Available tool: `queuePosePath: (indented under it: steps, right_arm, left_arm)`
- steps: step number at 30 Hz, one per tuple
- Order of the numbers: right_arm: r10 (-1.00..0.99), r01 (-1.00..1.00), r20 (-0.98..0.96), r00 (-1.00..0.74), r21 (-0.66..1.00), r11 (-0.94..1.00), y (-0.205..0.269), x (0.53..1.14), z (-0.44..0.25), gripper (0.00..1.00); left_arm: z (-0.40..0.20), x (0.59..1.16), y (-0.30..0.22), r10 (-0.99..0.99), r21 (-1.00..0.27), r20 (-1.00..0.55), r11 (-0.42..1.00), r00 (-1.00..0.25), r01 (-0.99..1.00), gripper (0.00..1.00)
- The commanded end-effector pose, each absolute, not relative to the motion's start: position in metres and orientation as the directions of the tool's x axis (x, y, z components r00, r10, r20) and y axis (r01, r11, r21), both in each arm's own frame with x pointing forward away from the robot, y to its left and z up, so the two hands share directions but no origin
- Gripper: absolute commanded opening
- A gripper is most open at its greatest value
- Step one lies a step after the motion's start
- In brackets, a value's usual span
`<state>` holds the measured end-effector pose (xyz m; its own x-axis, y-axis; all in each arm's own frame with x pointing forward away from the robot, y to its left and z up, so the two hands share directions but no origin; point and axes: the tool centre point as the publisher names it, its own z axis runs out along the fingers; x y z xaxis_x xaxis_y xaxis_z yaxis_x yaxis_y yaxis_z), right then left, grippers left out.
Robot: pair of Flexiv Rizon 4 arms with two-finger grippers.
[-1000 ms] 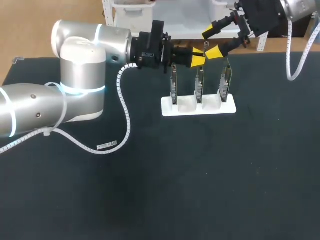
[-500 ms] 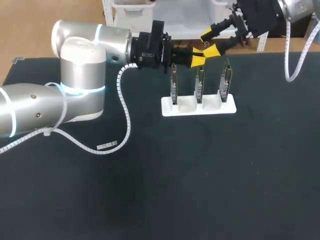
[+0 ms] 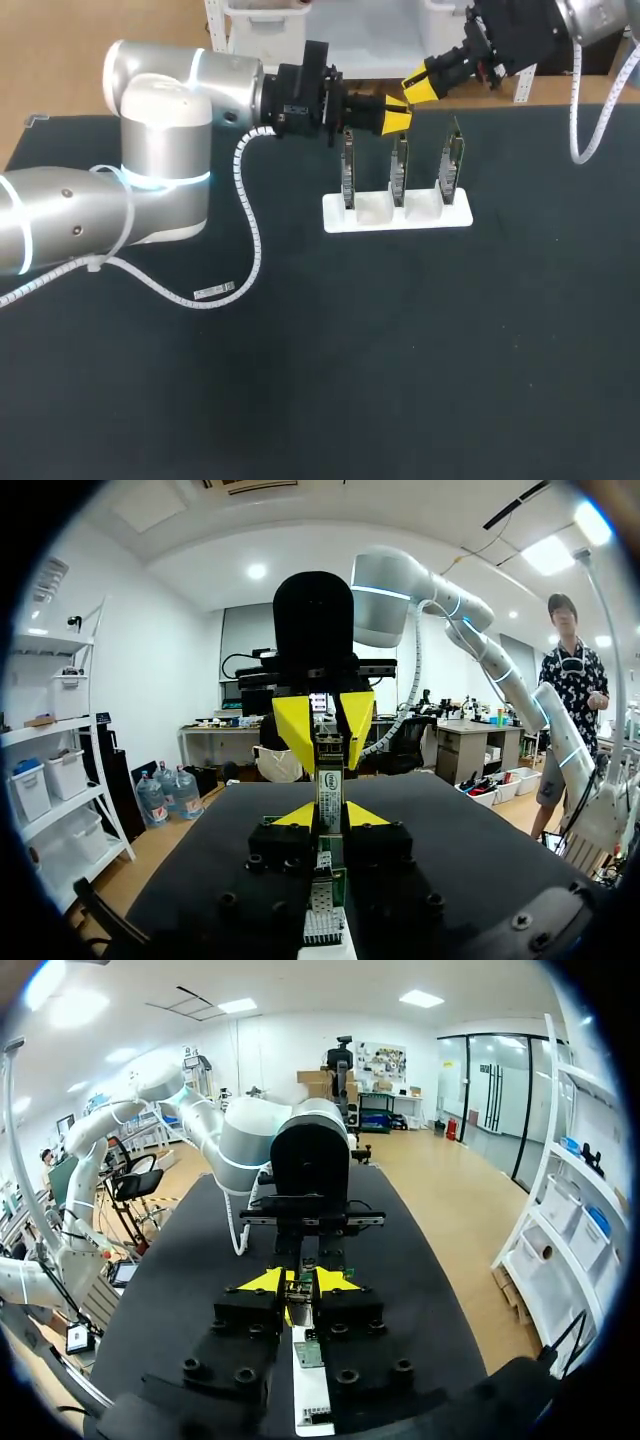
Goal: Pick up the optical module with the left hand, and insert it into the network port with the right hand.
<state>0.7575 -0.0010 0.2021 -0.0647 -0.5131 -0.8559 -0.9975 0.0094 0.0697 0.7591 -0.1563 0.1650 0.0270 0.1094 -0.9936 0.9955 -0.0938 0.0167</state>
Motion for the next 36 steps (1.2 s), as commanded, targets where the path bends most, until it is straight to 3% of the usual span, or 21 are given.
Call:
queuePosePath:
  steps: [1, 17, 36]
  right_arm:
    - [-0.511, -0.998, -0.857, -0.063, 0.067, 0.01, -0.002, 0.756, 0.202, 0.0]
    - [-0.506, -0.998, -0.861, -0.059, 0.06, 0.014, -0.004, 0.757, 0.204, 0.0]
    - [-0.516, -0.998, -0.856, -0.047, 0.057, -0.002, -0.006, 0.757, 0.205, 0.0]
  left_arm:
    - [0.165, 0.762, -0.157, 0.112, 0.016, -0.993, -0.099, 0.027, 0.995, 1.0]
    - [0.168, 0.761, -0.156, 0.127, 0.021, -0.991, -0.1, 0.034, 0.995, 1.0]
    - [0.193, 0.752, -0.144, 0.448, 0.023, -0.892, -0.092, 0.062, 0.995, 1.0]
